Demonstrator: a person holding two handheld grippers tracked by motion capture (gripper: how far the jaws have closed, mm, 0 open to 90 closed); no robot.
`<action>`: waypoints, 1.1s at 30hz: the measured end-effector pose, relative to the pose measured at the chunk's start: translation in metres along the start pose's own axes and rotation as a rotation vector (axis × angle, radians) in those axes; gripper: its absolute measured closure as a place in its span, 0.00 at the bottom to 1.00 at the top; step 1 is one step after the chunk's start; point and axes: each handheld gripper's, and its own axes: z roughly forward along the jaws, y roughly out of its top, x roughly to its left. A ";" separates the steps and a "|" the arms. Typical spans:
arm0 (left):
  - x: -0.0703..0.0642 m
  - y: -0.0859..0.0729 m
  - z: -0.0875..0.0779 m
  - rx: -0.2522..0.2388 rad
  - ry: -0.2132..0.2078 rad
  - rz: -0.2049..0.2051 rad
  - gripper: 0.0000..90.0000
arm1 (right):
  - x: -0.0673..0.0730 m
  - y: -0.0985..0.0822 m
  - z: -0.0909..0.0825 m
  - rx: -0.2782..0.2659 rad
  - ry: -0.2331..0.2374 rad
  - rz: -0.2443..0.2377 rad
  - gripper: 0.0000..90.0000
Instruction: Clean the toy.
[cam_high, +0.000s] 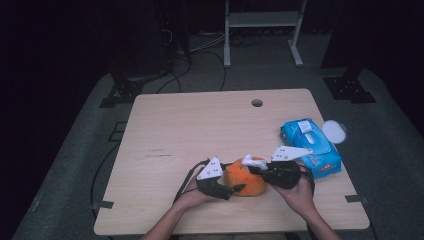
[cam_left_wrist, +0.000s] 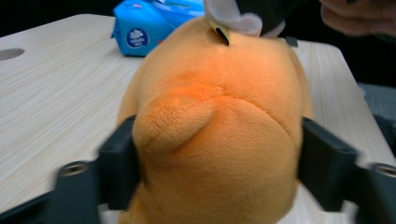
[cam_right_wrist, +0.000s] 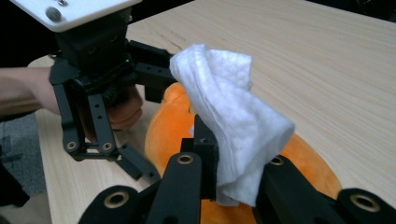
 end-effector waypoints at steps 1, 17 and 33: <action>0.000 0.004 -0.003 -0.005 -0.008 -0.009 0.37 | 0.000 0.001 -0.001 -0.004 -0.004 0.002 0.92; -0.022 0.077 -0.066 0.040 0.042 0.175 0.44 | 0.017 0.029 -0.037 -0.201 0.119 0.033 0.92; -0.015 0.041 -0.016 0.128 0.048 0.040 0.33 | 0.016 0.013 -0.006 -0.042 0.017 -0.013 0.92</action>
